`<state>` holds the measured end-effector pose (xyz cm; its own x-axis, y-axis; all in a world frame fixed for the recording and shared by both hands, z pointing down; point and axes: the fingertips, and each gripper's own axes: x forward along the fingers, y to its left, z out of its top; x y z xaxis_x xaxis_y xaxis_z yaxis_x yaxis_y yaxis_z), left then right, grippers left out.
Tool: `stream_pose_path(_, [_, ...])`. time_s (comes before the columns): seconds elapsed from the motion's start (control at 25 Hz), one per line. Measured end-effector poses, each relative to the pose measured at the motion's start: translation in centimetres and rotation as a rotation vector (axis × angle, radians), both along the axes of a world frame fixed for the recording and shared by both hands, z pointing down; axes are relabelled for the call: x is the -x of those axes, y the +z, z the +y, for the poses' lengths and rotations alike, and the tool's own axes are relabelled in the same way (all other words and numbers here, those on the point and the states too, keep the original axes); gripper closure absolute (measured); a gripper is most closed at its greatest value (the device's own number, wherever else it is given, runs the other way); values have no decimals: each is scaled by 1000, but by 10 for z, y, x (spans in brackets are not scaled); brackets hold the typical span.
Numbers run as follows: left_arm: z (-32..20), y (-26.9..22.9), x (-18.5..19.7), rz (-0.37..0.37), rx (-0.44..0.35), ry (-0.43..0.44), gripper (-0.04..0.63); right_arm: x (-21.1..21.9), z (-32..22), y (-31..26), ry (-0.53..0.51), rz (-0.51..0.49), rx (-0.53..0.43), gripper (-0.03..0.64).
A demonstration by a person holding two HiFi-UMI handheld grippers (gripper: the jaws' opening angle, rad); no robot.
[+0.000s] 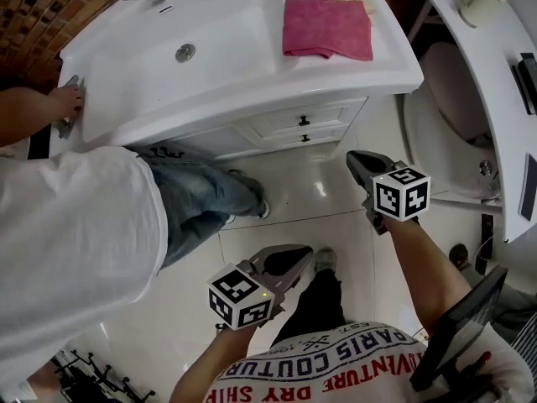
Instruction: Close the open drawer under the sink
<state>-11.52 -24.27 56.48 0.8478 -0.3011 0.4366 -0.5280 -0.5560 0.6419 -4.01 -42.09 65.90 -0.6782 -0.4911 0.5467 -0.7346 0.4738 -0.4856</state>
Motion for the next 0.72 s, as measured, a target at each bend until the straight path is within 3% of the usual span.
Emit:
stream_pose_path(0.2, [20, -32, -19, 18, -74, -4, 615, -2, 102, -73, -134, -96, -18, 607])
stream_pose_path(0.4, [79, -83, -44, 26, -162, -3, 614, -12, 218, -160, -245, -182, -70, 609])
stream_pose_path(0.72, [261, -171, -100, 51, -317, -13, 615, -58, 440, -266, -343, -208, -221, 609])
